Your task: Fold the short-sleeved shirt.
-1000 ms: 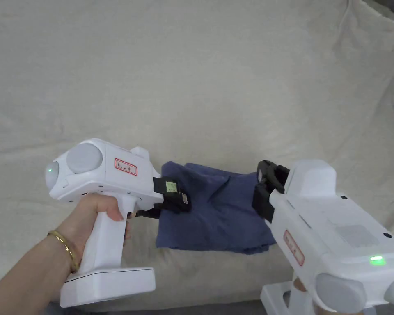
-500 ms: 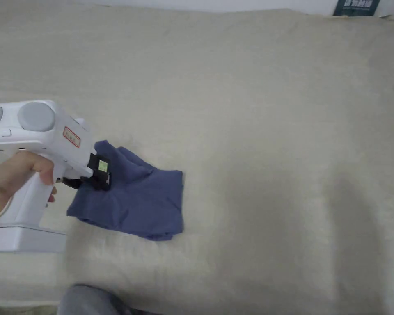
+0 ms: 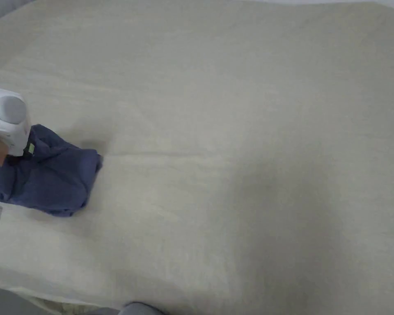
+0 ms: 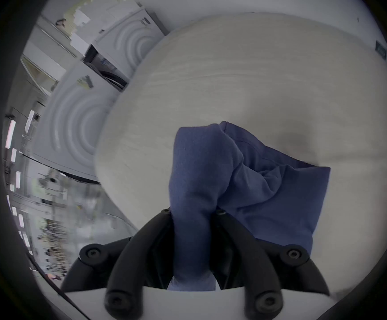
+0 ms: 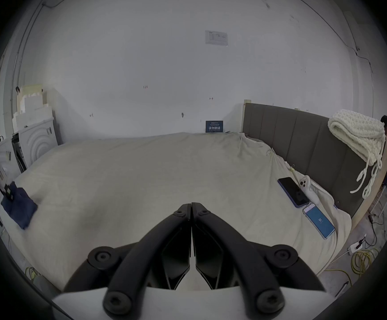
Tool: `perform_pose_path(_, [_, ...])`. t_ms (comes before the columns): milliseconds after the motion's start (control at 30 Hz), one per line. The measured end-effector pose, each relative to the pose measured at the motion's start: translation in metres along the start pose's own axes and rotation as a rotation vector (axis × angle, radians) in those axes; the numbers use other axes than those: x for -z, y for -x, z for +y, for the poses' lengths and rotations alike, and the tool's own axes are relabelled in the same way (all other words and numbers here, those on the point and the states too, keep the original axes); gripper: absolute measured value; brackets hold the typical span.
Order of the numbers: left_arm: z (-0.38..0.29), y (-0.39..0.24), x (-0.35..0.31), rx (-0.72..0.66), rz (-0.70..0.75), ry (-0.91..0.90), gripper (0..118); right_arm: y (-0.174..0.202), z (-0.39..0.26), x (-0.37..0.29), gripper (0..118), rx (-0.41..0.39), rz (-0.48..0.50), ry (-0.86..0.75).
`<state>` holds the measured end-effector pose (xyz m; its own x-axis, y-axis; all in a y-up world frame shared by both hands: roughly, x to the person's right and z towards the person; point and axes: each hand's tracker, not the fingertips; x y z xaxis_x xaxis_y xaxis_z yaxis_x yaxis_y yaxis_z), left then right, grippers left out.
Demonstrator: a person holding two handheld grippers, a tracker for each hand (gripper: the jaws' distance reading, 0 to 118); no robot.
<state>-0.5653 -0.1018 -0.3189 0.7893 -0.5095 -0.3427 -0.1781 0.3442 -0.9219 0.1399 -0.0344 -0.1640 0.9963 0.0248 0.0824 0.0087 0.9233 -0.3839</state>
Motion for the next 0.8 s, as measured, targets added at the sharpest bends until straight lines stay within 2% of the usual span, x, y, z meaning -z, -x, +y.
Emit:
perform_pose_path(67, [0.002, 0.005, 0.014, 0.039, 0.103, -0.027, 33, 0.004, -0.002, 0.004, 0, -0.015, -0.002, 0.014])
perform_pose_path(100, [0.003, 0.008, 0.019, 0.058, 0.166, -0.04, 47, 0.006, -0.003, 0.006, 0, -0.022, 0.003, 0.025])
perform_pose_path(133, [0.001, 0.012, 0.019, 0.056, 0.222, -0.061, 72, 0.006, -0.004, 0.008, 0, -0.024, 0.005, 0.037])
perform_pose_path(200, [-0.003, 0.019, 0.014, 0.021, 0.294, -0.127, 99, 0.005, -0.005, 0.011, 0, -0.015, 0.016, 0.056])
perform_pose_path(233, [-0.006, 0.024, 0.007, -0.024, 0.3, -0.177, 108, 0.004, -0.005, 0.013, 0, -0.011, 0.022, 0.061])
perform_pose_path(300, [-0.008, 0.032, -0.012, -0.083, 0.324, -0.27, 108, 0.003, -0.005, 0.012, 0, -0.011, 0.03, 0.061])
perform_pose_path(367, [-0.013, 0.033, -0.039, -0.133, 0.324, -0.38, 103, 0.001, -0.003, 0.01, 0, -0.013, 0.044, 0.044])
perform_pose_path(433, [-0.013, 0.032, -0.075, -0.182, 0.229, -0.494, 92, -0.003, 0.002, 0.005, 0, -0.014, 0.054, 0.016])
perform_pose_path(467, [-0.015, 0.028, -0.093, -0.204, 0.182, -0.543, 88, -0.034, 0.016, -0.028, 0, -0.016, 0.057, 0.001])
perform_pose_path(500, [-0.018, 0.022, -0.114, -0.223, 0.131, -0.607, 82, -0.046, 0.022, -0.04, 0, -0.019, 0.062, -0.015])
perform_pose_path(567, [-0.021, 0.011, -0.153, -0.246, 0.035, -0.755, 52, -0.054, 0.029, -0.048, 0, -0.033, 0.07, -0.057])
perform_pose_path(633, [-0.028, -0.01, -0.195, -0.281, -0.026, -0.872, 30, -0.063, 0.037, -0.055, 0, -0.046, 0.077, -0.084])
perform_pose_path(700, [-0.034, -0.029, -0.228, -0.307, -0.129, -0.949, 18, -0.073, 0.044, -0.062, 0, -0.042, 0.085, -0.114])
perform_pose_path(767, [-0.041, -0.051, -0.258, -0.301, -0.22, -1.011, 16, -0.082, 0.05, -0.069, 0, -0.039, 0.09, -0.135])
perform_pose_path(800, [-0.043, -0.066, -0.27, -0.275, -0.257, -1.042, 10, -0.086, 0.054, -0.071, 0, -0.048, 0.092, -0.148])
